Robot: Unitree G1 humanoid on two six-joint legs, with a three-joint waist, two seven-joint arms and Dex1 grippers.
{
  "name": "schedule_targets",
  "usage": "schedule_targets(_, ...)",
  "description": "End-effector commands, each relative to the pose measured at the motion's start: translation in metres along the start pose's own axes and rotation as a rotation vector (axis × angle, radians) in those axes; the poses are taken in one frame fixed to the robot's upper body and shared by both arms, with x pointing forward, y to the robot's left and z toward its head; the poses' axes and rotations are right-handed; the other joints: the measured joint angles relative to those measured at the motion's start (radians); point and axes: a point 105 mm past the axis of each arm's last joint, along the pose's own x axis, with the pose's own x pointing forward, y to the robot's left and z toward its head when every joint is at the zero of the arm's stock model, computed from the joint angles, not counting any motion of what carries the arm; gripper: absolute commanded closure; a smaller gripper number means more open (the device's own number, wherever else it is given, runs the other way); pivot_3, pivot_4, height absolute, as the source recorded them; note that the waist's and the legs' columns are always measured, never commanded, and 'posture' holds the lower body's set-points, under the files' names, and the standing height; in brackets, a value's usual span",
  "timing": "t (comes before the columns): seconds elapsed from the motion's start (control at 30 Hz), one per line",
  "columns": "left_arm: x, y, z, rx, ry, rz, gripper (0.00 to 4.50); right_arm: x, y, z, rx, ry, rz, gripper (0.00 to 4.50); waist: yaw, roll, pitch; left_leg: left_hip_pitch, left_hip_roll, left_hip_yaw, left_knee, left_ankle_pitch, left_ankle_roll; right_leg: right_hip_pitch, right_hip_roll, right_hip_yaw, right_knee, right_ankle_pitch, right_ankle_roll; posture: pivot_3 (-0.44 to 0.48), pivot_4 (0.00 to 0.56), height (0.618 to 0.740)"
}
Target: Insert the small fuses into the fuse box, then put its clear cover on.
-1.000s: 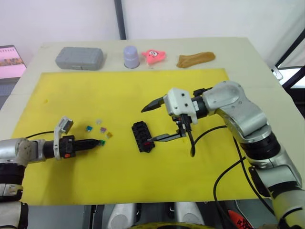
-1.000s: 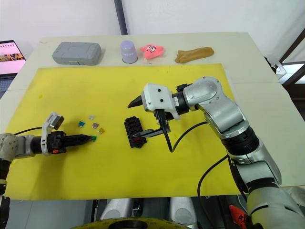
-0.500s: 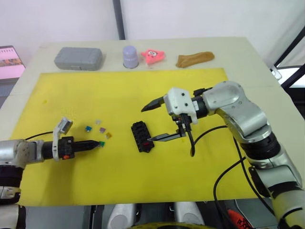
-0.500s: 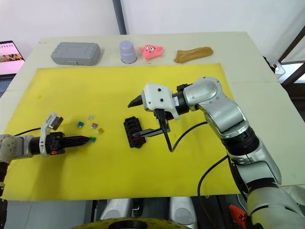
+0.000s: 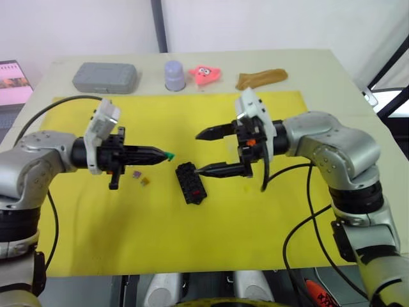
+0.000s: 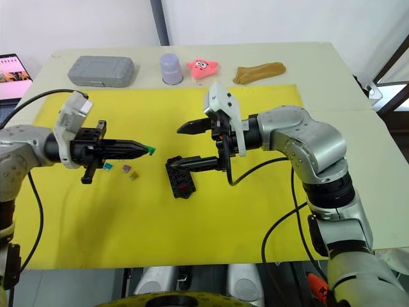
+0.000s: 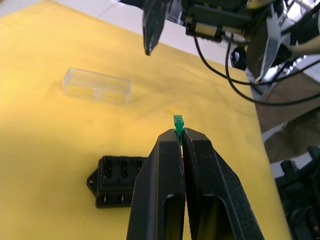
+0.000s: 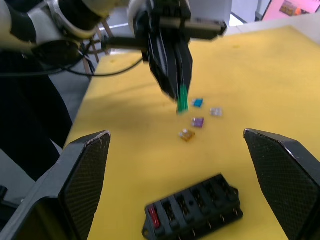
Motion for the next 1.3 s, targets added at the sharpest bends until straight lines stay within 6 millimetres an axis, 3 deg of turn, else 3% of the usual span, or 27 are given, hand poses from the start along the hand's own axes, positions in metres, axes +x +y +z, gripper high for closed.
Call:
schedule_targets(0.03,0.009,-0.004,0.016,0.105,-0.017,-0.040,4.50,0.004,0.008,0.013,-0.005,-0.035,0.030,0.88,0.003,0.000,0.000,0.000,0.000,0.000,0.000,0.000,0.000,0.000,0.000,0.000,0.000,0.000,0.000,0.000,0.150,0.731)
schedule_targets(0.13,0.015,-0.005,0.021,0.132,-0.031,-0.061,4.50,0.009,0.012,0.014,0.014,-0.040,0.043,2.27,0.001,0.000,0.000,-0.001,0.000,0.000,0.000,0.000,0.001,0.000,0.000,0.000,0.000,0.000,0.000,0.000,0.150,0.731)
schedule_targets(0.4,0.022,-0.005,0.031,0.165,-0.050,-0.077,4.50,0.019,0.013,0.011,0.053,-0.039,0.042,2.27,-0.001,0.000,0.000,0.000,0.000,0.000,0.001,0.000,0.000,0.000,0.001,0.000,0.001,0.000,0.000,0.000,0.150,0.731)
schedule_targets(0.7,0.021,-0.002,0.026,0.164,-0.037,-0.062,4.50,0.017,0.011,0.013,0.058,-0.046,0.037,2.27,-0.001,0.000,0.000,0.000,0.000,0.000,0.001,0.000,0.001,0.000,0.001,0.000,0.001,0.000,0.000,0.000,0.150,0.731)
schedule_targets(0.77,0.021,-0.001,0.025,0.164,-0.035,-0.060,4.50,0.017,0.011,0.012,0.058,-0.043,0.037,2.83,-0.001,0.000,0.000,0.000,0.000,0.000,0.001,0.000,0.001,0.000,0.001,0.000,0.001,0.000,0.000,0.000,0.150,0.731)
schedule_targets(0.9,0.021,-0.001,0.025,0.166,-0.034,-0.058,4.50,0.016,0.009,0.011,0.055,-0.033,0.030,4.47,-0.001,0.000,0.000,0.000,0.000,0.000,0.001,0.000,0.001,0.000,0.001,0.000,0.001,0.000,0.000,0.000,0.150,0.731)
schedule_targets(1.3,0.020,0.001,0.023,0.164,-0.016,-0.046,4.50,0.015,0.007,0.010,0.046,-0.023,0.025,4.49,-0.001,0.000,0.000,0.000,0.000,0.000,0.001,0.000,0.001,0.000,0.001,0.000,0.001,0.000,0.000,0.000,0.150,0.731)
